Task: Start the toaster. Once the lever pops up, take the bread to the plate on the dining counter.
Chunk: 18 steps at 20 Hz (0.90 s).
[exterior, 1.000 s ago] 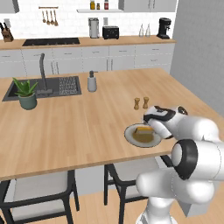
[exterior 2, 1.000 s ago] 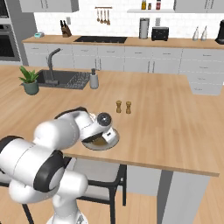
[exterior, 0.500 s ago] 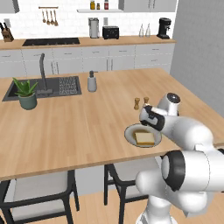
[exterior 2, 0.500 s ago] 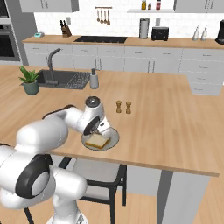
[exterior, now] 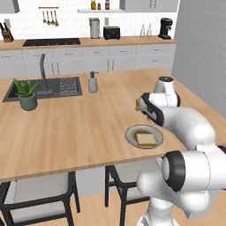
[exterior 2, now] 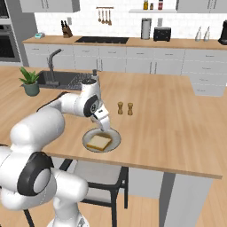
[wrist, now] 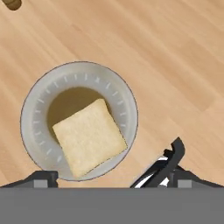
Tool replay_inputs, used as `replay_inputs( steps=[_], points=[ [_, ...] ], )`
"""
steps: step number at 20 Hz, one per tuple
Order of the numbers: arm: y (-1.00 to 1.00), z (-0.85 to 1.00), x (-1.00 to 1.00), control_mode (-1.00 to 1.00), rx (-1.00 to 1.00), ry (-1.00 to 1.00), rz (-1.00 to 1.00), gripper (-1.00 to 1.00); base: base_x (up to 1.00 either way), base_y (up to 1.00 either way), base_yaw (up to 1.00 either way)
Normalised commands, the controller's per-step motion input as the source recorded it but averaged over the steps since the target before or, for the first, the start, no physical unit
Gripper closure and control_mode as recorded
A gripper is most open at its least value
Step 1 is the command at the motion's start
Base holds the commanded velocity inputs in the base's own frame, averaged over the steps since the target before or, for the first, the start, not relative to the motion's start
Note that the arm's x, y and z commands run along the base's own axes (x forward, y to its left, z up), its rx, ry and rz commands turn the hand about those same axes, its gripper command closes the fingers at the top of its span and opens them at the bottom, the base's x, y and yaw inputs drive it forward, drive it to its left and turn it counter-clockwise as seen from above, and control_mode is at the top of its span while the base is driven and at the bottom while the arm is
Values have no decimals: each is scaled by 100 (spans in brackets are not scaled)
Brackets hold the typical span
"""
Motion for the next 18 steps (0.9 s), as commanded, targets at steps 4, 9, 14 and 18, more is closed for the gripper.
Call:
replay_inputs(
  steps=[4, 9, 14, 18],
  points=[
    [31, 0, -87, -100, -7, 13, 33, -100, 0, 0, 0],
    [62, 10, -52, -100, 0, 9, 28, -100, 0, 0, 0],
    [34, 37, -26, -100, 0, 5, 25, -100, 0, 0, 0],
    [0, 43, -14, -100, 0, 1, 14, -100, 0, 0, 0]
  ],
)
